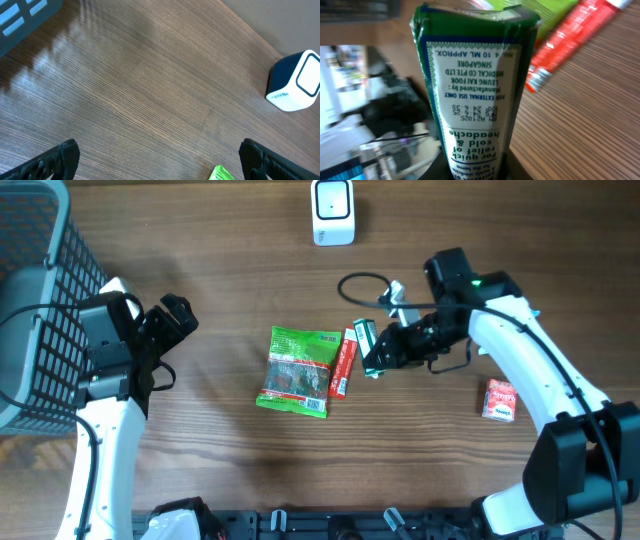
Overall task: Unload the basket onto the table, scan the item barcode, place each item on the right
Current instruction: 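Lift the green box and turn it upright with the right gripper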
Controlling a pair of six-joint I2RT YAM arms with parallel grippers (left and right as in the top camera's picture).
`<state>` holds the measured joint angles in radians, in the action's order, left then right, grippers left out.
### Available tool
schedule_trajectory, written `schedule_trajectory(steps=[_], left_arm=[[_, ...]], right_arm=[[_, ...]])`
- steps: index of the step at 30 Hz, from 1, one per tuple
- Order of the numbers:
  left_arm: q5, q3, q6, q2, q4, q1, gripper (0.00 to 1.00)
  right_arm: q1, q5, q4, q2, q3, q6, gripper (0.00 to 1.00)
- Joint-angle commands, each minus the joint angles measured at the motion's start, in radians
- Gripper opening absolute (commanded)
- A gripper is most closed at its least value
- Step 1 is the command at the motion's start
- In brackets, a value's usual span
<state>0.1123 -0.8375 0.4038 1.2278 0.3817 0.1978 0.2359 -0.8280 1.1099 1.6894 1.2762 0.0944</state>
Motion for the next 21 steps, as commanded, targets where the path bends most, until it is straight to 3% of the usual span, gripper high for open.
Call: schedule_trajectory(steps=[1, 21], left_arm=[[-0.01, -0.008, -0.015, 0.005, -0.003, 0.003, 1.0], [-0.01, -0.008, -0.015, 0.005, -0.003, 0.003, 1.0]], right_arm=[[-0.032, -0.251, 0.002, 0.003, 0.005, 0.09, 0.04], [-0.032, -0.351, 0.003, 0.003, 0.005, 0.114, 0.04]])
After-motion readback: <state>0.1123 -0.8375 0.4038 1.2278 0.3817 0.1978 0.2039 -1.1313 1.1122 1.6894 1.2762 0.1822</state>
